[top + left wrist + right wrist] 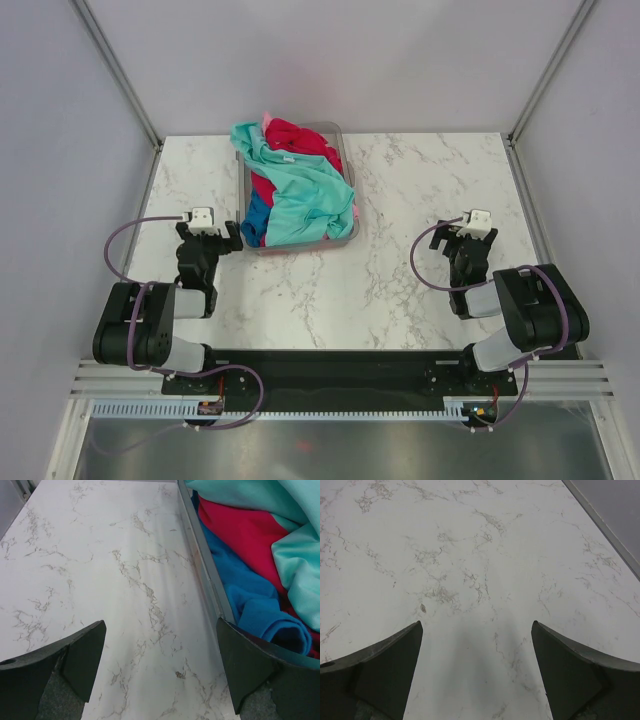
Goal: Fold and stack the t-shirts
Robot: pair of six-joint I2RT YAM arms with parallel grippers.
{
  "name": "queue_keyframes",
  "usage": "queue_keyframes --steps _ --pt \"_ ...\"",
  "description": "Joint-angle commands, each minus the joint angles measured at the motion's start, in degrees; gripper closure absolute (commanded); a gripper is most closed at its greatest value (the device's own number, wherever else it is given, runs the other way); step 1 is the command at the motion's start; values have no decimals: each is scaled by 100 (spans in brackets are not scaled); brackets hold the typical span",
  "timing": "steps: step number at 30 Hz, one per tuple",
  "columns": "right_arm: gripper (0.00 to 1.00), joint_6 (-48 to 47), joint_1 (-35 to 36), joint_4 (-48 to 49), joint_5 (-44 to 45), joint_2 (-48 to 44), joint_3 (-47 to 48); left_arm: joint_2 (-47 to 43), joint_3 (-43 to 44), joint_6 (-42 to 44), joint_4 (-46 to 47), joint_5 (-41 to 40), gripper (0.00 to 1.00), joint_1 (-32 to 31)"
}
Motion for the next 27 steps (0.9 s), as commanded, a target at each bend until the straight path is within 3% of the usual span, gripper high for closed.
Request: queue_keyframes --steps 1,9,11,12,14,15,18,20,21,23,24,27 --pt "2 45 -20 225 -36 -29 47 33 -12 231 22 273 0 -74" --pt "2 53 -20 260 -45 -29 56 16 -21 231 22 282 0 -74" --pt "2 -86 67 79 -27 -534 108 25 -12 240 22 291 0 -74" --pt "2 -192 181 -994 51 -878 231 16 -21 231 22 282 0 -74" --pt "2 -202 497 -2264 227 -1546 869 16 -21 231 22 282 0 -74" --pt "2 -28 551 -3480 -59 -2133 1134 7 -12 231 22 282 0 -74" --pt "2 848 858 -5653 -578 -3042 2189 25 -12 231 22 282 0 -74" --pt "2 1482 929 -6345 -983 -3507 2526 16 -12 170 13 491 0 117" --pt "2 2626 929 -6592 -1002 -3632 2500 25 -21 170 13 780 0 145" --pt "2 3478 929 -7452 -959 -3816 2316 25 6 170 4 818 1 154" --pt "4 3411 895 -7630 -1559 -3826 2245 25 6 178 -30 844 0 145" --pt "13 3411 929 -8270 -1978 -3913 2218 16 6 170 -13 844 0 154"
